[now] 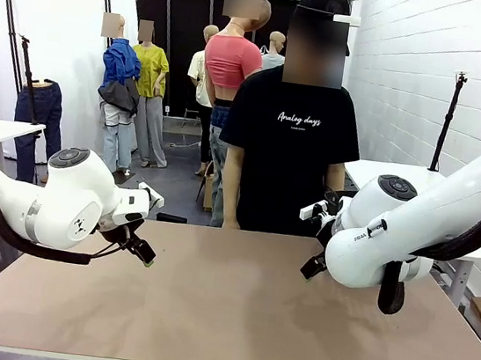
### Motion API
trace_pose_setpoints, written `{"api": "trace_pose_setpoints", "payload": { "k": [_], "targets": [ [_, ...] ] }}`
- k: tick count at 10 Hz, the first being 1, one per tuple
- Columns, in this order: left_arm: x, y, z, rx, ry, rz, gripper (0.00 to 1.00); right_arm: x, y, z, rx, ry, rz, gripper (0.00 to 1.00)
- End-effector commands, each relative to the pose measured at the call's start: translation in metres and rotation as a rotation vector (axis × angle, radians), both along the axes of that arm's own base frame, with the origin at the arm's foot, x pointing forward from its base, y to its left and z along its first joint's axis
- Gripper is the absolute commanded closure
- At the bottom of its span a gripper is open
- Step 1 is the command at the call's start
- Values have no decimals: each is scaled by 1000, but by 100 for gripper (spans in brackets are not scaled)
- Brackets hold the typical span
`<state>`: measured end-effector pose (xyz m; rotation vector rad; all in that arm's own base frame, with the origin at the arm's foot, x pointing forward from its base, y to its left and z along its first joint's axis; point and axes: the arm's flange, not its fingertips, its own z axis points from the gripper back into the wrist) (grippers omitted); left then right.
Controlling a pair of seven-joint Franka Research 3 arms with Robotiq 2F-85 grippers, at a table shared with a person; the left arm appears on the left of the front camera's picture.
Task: Fold the training pants.
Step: Grab both ends of the Training pants handed by a person.
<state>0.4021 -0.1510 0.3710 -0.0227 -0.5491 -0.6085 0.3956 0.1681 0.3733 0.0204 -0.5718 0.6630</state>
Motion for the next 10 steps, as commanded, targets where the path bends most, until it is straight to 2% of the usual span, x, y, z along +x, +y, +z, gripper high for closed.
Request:
{"api": "trace_pose_setpoints", "payload": {
  "k": [1, 5, 6, 10],
  "targets": [
    [0, 1, 0, 0, 0, 1, 0, 0, 0, 0, 1, 0, 0, 0],
    [0, 0, 0, 0, 0, 0, 0, 0, 0, 0, 0, 0, 0, 0],
    [-3, 0, 10, 7, 20, -12, 0, -1, -1, 10, 6, 5, -9, 0],
    [-26, -3, 81, 11, -3, -14, 0, -18, -9, 74, 16, 22, -25, 0]
  ]
}}
